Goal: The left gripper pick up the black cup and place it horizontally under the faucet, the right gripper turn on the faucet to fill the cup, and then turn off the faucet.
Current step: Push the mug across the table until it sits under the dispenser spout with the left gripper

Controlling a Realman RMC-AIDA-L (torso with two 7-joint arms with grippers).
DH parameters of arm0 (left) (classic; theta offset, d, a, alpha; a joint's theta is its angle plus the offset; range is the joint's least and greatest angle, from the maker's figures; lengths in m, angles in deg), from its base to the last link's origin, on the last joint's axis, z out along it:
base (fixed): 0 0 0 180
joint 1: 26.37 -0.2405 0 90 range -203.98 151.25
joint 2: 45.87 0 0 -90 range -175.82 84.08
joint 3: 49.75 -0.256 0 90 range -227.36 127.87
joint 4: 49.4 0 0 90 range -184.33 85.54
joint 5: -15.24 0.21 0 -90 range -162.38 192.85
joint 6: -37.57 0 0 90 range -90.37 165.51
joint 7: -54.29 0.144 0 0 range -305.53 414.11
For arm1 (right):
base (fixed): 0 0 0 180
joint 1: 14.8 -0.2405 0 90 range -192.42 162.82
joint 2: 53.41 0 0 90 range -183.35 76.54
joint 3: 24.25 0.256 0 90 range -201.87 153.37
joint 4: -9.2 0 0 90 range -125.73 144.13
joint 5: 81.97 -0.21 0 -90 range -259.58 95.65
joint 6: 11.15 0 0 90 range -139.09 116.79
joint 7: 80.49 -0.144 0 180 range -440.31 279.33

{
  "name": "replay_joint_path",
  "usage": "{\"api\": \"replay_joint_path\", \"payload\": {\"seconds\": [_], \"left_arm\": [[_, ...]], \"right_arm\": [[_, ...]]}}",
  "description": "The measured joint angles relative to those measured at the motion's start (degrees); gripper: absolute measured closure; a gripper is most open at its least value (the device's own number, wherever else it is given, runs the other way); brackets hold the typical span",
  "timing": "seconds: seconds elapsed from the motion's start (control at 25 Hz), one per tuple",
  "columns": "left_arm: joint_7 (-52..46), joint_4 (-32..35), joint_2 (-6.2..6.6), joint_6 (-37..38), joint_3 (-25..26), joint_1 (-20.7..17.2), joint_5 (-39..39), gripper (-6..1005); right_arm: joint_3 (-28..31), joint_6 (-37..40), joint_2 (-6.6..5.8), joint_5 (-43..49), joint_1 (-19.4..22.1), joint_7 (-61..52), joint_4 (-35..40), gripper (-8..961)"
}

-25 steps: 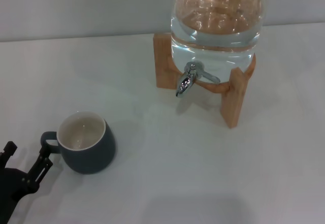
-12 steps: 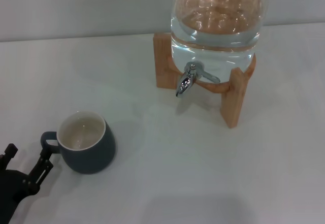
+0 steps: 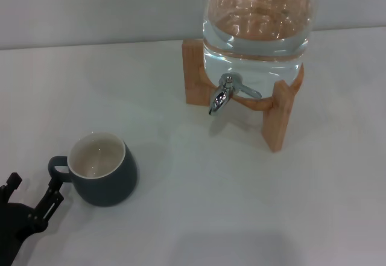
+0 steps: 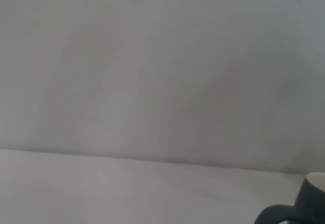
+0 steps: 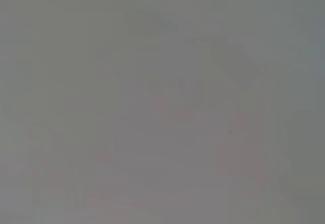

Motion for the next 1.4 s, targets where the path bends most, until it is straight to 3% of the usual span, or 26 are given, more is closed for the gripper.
{"api": "replay_joint_path", "payload": {"seconds": [1.4], "left_arm": [[0.0,0.05,-0.02,0.69,0.88,1.57,-0.28,137]], "right_arm": [[0.0,0.0,0.0,0.0,0.01,0.09,0.06,111]]}}
